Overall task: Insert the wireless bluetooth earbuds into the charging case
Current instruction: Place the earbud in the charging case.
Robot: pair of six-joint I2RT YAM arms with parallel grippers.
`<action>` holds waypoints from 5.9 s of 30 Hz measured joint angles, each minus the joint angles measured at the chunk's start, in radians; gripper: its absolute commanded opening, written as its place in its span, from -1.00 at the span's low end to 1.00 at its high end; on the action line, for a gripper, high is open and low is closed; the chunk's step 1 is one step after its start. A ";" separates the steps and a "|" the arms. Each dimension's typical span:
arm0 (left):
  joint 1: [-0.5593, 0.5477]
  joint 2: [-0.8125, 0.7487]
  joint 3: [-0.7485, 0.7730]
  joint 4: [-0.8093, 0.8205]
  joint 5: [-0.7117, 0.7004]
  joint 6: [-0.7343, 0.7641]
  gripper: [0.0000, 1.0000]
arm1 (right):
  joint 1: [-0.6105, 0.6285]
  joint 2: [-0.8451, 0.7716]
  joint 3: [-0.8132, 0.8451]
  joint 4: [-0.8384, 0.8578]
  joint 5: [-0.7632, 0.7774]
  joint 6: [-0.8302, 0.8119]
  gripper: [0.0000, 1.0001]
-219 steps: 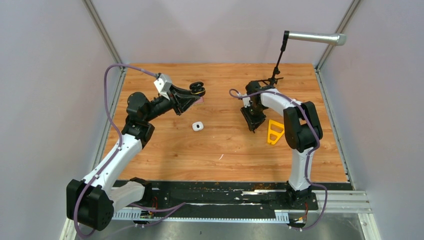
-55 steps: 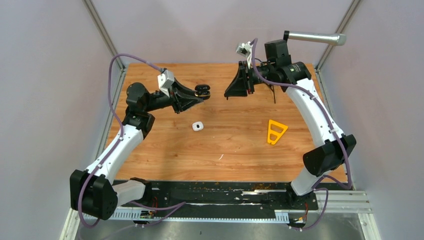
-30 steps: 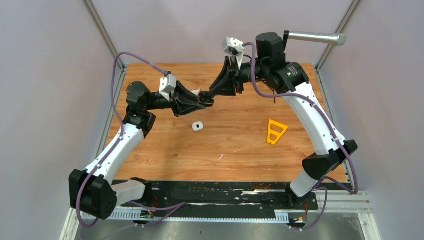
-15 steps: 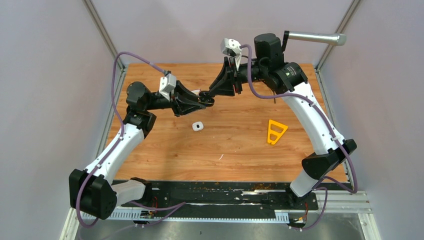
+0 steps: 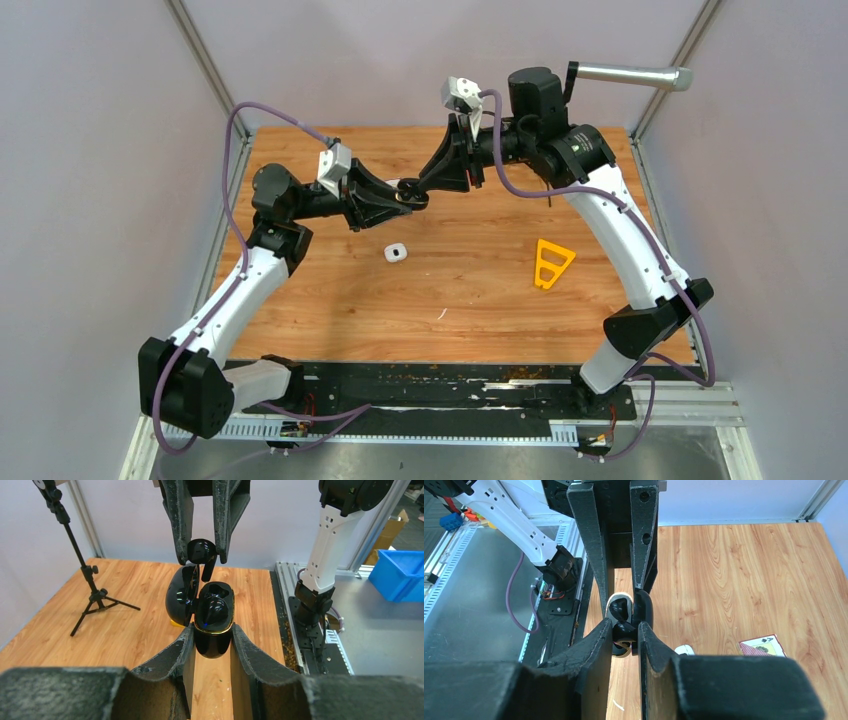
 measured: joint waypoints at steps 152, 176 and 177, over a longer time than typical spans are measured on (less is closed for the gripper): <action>-0.040 0.042 -0.056 0.128 -0.425 0.037 -1.00 | 0.024 0.089 0.041 0.162 0.452 0.409 0.44; -0.040 0.043 -0.076 0.138 -0.402 0.041 -1.00 | -0.036 0.013 -0.040 -0.010 0.307 0.127 0.08; -0.040 0.043 -0.077 0.138 -0.396 0.043 -1.00 | -0.039 0.013 -0.042 -0.022 0.293 0.104 0.05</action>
